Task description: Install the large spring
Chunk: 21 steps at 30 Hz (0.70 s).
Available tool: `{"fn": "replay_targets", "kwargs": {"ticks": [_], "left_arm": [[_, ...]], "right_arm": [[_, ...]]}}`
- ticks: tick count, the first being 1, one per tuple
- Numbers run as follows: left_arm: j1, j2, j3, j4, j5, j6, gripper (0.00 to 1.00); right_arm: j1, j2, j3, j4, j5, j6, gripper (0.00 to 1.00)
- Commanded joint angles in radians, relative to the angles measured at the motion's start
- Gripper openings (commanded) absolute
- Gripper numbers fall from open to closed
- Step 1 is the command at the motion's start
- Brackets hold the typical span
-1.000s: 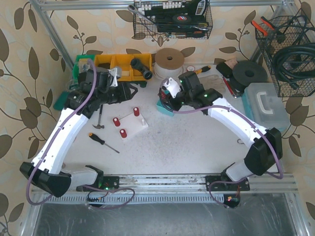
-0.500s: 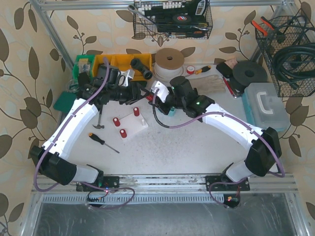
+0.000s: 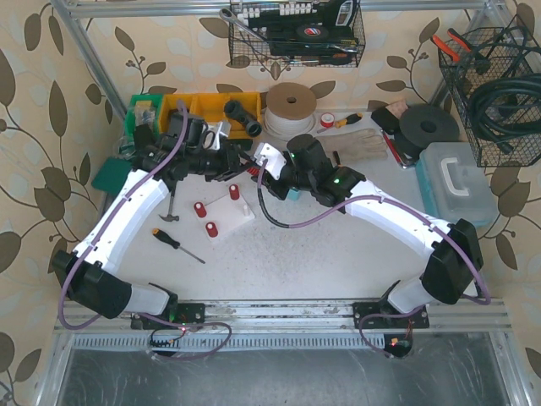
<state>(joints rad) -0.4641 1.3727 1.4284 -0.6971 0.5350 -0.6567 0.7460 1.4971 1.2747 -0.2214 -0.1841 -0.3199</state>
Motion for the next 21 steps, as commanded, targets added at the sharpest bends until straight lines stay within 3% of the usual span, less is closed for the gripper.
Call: {"fn": "replay_targets", "kwargs": {"ticks": [1,8,12,17,21], "left_arm": [[-0.01,-0.033,-0.015,0.04,0.075,-0.033,0.43],[-0.01,-0.017,-0.024,0.064,0.105,-0.075,0.37],[-0.008,-0.024,-0.034,0.079,0.093,-0.083,0.25],[-0.007,-0.023,-0.06,0.135,0.118,-0.118,0.03],[-0.004,-0.02,-0.049,0.123,0.104,-0.118,0.0]], "right_arm": [[0.011,-0.022,-0.003,0.038,0.005,-0.018,0.0],[0.013,-0.018,-0.001,0.041,0.002,-0.019,0.0],[0.019,-0.023,-0.012,0.042,-0.01,-0.031,0.0],[0.022,-0.024,-0.023,0.033,-0.02,-0.046,0.0],[0.023,-0.027,-0.023,0.012,-0.02,-0.047,0.23]]}}
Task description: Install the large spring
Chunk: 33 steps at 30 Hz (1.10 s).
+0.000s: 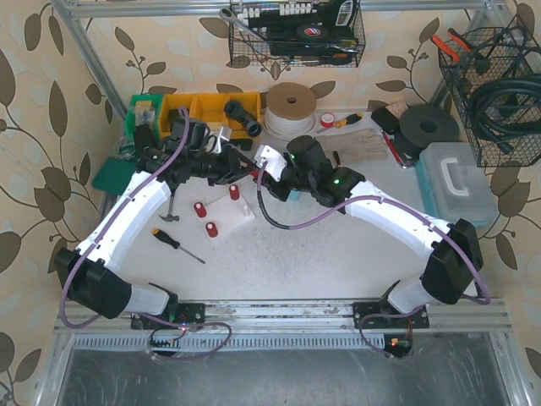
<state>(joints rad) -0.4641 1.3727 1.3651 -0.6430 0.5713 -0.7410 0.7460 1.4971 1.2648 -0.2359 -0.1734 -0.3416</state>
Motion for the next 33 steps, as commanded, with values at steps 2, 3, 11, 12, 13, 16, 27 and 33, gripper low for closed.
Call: {"fn": "replay_targets", "kwargs": {"ticks": [2,3,11,12,13,16,27,33], "left_arm": [[-0.004,-0.021,0.017,0.06,0.052,-0.031,0.0],[-0.004,-0.022,0.017,0.059,0.04,-0.029,0.0],[-0.005,-0.018,0.042,-0.07,-0.145,0.16,0.0],[-0.006,-0.017,0.044,-0.093,-0.186,0.198,0.0],[-0.01,-0.018,0.039,-0.108,-0.229,0.23,0.0],[-0.029,-0.029,0.002,-0.109,-0.349,0.307,0.0],[-0.186,0.017,-0.108,-0.027,-0.654,0.468,0.0],[-0.228,0.058,-0.172,0.051,-0.71,0.485,0.0]], "right_arm": [[0.023,-0.03,-0.015,0.018,-0.024,-0.024,0.41],[0.023,-0.032,-0.013,0.006,-0.018,-0.022,0.5],[0.022,-0.173,-0.153,-0.085,0.094,0.089,0.81],[0.021,-0.199,-0.182,-0.08,0.128,0.123,0.83],[0.018,-0.229,-0.209,-0.079,0.158,0.164,0.84],[0.005,-0.269,-0.245,-0.137,0.279,0.332,0.89],[-0.168,-0.213,-0.2,-0.422,0.33,0.66,1.0],[-0.253,-0.187,-0.164,-0.502,0.363,0.658,1.0]]}}
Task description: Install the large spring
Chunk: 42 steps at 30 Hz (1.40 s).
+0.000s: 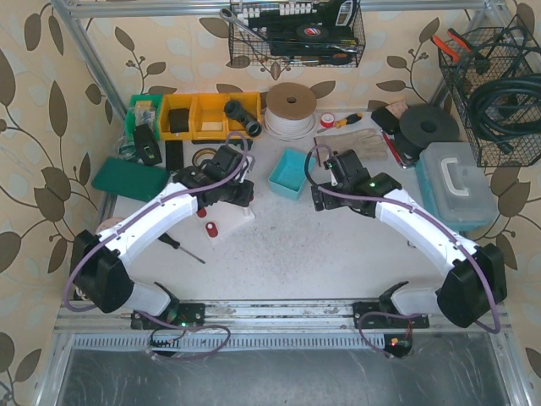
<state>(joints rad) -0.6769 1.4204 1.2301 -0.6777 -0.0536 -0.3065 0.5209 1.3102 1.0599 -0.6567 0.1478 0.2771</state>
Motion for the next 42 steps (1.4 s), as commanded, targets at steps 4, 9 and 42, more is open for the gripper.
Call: {"fn": "replay_targets", "kwargs": {"ticks": [4,9,42], "left_arm": [[-0.015,0.046,-0.044,0.075,-0.129,0.042,0.0],[-0.015,0.047,-0.068,0.113,-0.085,0.062,0.0],[-0.016,0.129,-0.175,0.189,-0.041,0.056,0.0]], "right_arm": [[-0.049,-0.022,0.032,-0.094,0.064,0.022,1.0],[-0.056,-0.033,0.009,-0.086,0.05,0.023,1.0],[-0.098,-0.081,-0.001,-0.112,0.059,-0.023,0.98]]}}
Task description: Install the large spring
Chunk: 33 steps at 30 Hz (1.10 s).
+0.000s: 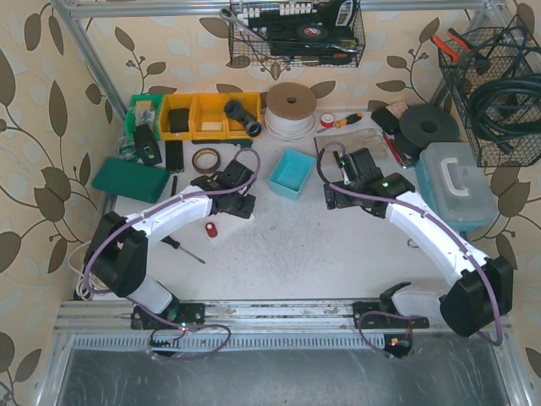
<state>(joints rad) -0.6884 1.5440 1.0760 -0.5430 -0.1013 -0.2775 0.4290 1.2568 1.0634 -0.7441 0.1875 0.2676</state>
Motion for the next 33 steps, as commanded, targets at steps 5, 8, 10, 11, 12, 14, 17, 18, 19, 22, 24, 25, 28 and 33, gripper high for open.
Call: {"fn": "replay_targets", "kwargs": {"ticks": [5,8,10,11,12,14,17,18,19,22,24,25,28,33], "left_arm": [[-0.005,0.037,-0.03,0.073,-0.005,0.029,0.0],[-0.005,0.045,-0.028,0.079,-0.004,0.028,0.09],[-0.005,0.048,-0.023,0.078,-0.006,0.026,0.24],[-0.005,0.05,-0.02,0.075,-0.006,0.027,0.32],[-0.005,0.051,-0.018,0.069,-0.008,0.025,0.38],[-0.005,0.047,-0.011,0.06,-0.014,0.025,0.47],[-0.005,0.032,-0.004,0.052,-0.022,0.021,0.61],[-0.005,0.025,-0.001,0.048,-0.021,0.021,0.67],[-0.005,0.017,0.003,0.044,-0.025,0.02,0.7],[-0.005,-0.02,0.02,0.027,-0.033,0.018,0.74],[-0.005,-0.057,0.042,0.006,-0.054,0.018,0.78],[-0.005,-0.079,0.053,-0.004,-0.067,0.016,0.79],[-0.005,-0.172,0.076,-0.014,-0.086,0.014,0.8],[-0.005,-0.338,0.062,0.021,-0.115,0.025,0.81]], "right_arm": [[-0.007,-0.036,-0.005,-0.033,0.021,-0.02,0.98],[-0.008,-0.042,-0.006,-0.034,0.018,-0.022,0.98],[-0.008,-0.045,-0.008,-0.034,0.018,-0.023,0.98],[-0.009,-0.045,-0.009,-0.034,0.018,-0.022,0.98],[-0.008,-0.047,-0.009,-0.034,0.017,-0.023,0.98],[-0.008,-0.049,-0.01,-0.034,0.015,-0.023,0.98],[-0.008,-0.059,-0.011,-0.031,0.012,-0.021,0.98],[-0.008,-0.064,-0.011,-0.03,0.011,-0.02,0.98],[-0.009,-0.071,-0.013,-0.027,0.009,-0.02,0.98],[-0.009,-0.089,-0.008,-0.02,0.01,-0.02,0.98],[-0.008,-0.1,0.012,-0.017,0.025,-0.033,0.98],[-0.009,-0.107,0.022,-0.01,0.038,-0.042,0.98],[-0.008,-0.145,0.023,0.083,0.068,-0.087,1.0],[-0.01,-0.18,0.058,0.197,0.194,-0.11,1.0]]}}
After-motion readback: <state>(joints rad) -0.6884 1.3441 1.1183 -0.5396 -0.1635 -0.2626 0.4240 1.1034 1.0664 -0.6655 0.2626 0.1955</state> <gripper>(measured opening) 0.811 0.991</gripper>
